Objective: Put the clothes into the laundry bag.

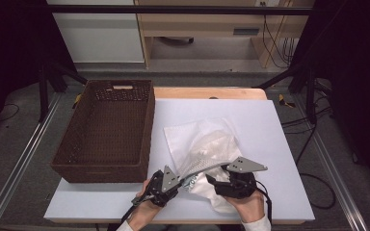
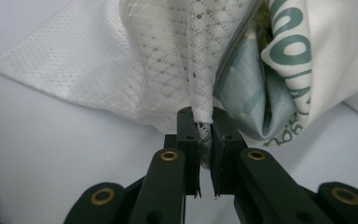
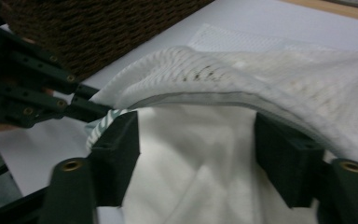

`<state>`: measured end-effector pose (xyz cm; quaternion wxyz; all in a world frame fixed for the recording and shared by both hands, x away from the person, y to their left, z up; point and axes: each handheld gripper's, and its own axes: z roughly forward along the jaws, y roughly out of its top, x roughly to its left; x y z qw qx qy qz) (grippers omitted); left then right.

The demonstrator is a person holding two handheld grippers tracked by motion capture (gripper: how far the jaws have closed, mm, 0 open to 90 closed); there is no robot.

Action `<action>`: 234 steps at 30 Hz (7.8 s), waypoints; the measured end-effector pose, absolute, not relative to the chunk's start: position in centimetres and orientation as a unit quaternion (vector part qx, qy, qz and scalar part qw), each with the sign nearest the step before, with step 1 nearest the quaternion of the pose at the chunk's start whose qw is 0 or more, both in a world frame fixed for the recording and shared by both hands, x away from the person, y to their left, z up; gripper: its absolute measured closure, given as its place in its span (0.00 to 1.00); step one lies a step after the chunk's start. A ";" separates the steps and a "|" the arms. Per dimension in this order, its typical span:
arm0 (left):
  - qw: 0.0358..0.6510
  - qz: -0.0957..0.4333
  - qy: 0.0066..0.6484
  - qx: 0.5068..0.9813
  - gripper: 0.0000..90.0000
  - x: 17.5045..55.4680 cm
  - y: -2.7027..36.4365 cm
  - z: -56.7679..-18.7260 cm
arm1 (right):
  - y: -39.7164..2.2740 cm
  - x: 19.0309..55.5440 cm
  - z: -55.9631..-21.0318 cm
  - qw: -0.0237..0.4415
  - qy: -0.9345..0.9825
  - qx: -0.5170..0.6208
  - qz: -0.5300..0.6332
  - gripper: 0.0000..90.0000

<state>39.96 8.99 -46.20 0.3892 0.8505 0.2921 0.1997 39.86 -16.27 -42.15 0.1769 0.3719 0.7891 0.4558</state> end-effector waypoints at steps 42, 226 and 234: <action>0.422 0.218 0.295 0.829 0.93 39.4 9.3 -44.2 | -15.3 41.4 -46.3 0.229 0.794 0.414 0.382 0.89; 0.368 0.197 0.342 0.842 0.94 39.3 13.6 -48.6 | -14.4 42.3 -46.4 0.225 0.774 0.411 0.425 0.65; 0.371 0.193 0.344 0.841 0.94 39.4 13.7 -48.6 | -19.6 42.1 -47.0 0.257 0.737 0.491 0.387 0.52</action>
